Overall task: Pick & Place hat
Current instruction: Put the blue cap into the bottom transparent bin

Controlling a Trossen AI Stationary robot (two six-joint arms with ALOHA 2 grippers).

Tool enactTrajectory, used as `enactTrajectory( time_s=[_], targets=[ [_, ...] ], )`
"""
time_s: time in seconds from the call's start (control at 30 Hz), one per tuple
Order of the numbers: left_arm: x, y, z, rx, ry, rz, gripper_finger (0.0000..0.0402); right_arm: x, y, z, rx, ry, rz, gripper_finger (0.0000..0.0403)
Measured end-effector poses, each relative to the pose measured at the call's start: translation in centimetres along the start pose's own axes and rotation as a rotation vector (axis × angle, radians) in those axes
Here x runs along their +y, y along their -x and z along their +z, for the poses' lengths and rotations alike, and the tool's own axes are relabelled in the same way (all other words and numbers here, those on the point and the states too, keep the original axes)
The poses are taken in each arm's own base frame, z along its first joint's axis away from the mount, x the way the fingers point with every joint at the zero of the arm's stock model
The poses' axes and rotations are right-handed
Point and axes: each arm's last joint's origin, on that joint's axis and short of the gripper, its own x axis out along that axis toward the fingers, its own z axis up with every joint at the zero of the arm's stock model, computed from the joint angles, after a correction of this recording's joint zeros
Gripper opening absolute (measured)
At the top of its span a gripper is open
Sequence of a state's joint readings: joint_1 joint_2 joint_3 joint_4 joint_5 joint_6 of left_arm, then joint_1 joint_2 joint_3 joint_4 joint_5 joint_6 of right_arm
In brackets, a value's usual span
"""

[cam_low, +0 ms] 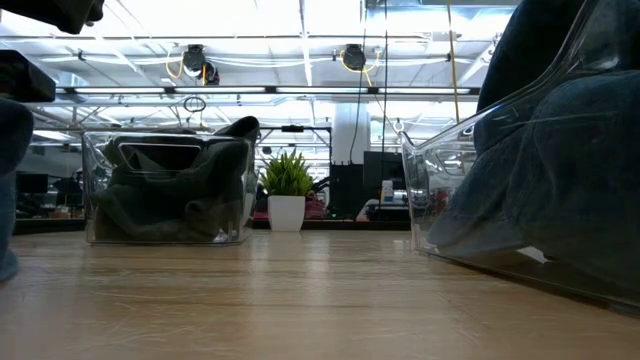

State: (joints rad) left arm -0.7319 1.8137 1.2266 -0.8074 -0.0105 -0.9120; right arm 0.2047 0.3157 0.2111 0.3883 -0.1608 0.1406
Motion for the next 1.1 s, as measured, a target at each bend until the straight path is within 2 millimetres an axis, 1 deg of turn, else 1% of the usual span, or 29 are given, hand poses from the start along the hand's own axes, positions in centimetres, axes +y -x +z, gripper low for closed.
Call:
enactTrajectory(
  time_s=[0.23, 0.3, 0.4, 0.53, 0.57, 0.63, 0.67, 0.73, 0.8, 0.9, 1.0, 1.1],
  targets=[
    [0.0, 0.0, 0.0, -0.013, -0.051, 0.013, 0.0147, 0.0, 0.0, 0.0, 0.004, 0.029, -0.002, 0.0212],
    [0.1, 0.0, 0.0, -0.013, -0.046, 0.013, 0.0139, 0.0, 0.0, 0.0, 0.004, 0.029, -0.002, 0.0212],
    [0.1, 0.0, 0.1, -0.011, -0.041, 0.015, 0.0104, 0.0, 0.0, 0.0, 0.004, 0.029, -0.002, 0.0212],
    [0.2, 0.0, 0.3, 0.001, -0.081, -0.001, 0.0022, 0.0, 0.0, 0.0, 0.004, 0.019, -0.003, 0.0212],
    [0.2, 0.0, 0.4, -0.001, -0.103, -0.008, 0.0013, 0.0, 0.0, 0.0, 0.004, 0.019, -0.002, 0.0212],
    [0.0, 0.3, 0.9, -0.028, -0.199, -0.025, 0.0011, 0.0, 0.0, 0.0, 0.004, 0.021, -0.002, 0.0212],
    [-0.4, 0.8, 1.3, -0.057, -0.252, -0.030, 0.0008, 0.0, 0.0, 0.0, 0.004, 0.020, -0.003, 0.0212],
    [-0.9, 2.7, 2.4, -0.131, -0.316, -0.025, 0.0006, 0.0, 0.0, 0.0, 0.004, 0.021, -0.003, 0.0212],
    [-1.5, 5.4, 4.0, -0.226, -0.356, -0.014, 0.0006, 0.0, 0.0, 0.0, 0.004, 0.021, -0.003, 0.0212],
    [-2.2, 9.6, 5.7, -0.323, -0.435, -0.012, 0.0004, 0.0, 0.0, 0.0, 0.003, 0.021, -0.005, 0.0212],
    [-2.1, 13.3, 7.2, -0.413, -0.505, -0.002, 0.0004, 0.0, 0.0, 0.0, 0.004, 0.021, -0.005, 0.0212],
    [-1.2, 16.3, 8.5, -0.488, -0.586, 0.080, 0.0003, 0.0, 0.0, -0.1, 0.008, 0.020, -0.006, 0.0212]
  ],
)
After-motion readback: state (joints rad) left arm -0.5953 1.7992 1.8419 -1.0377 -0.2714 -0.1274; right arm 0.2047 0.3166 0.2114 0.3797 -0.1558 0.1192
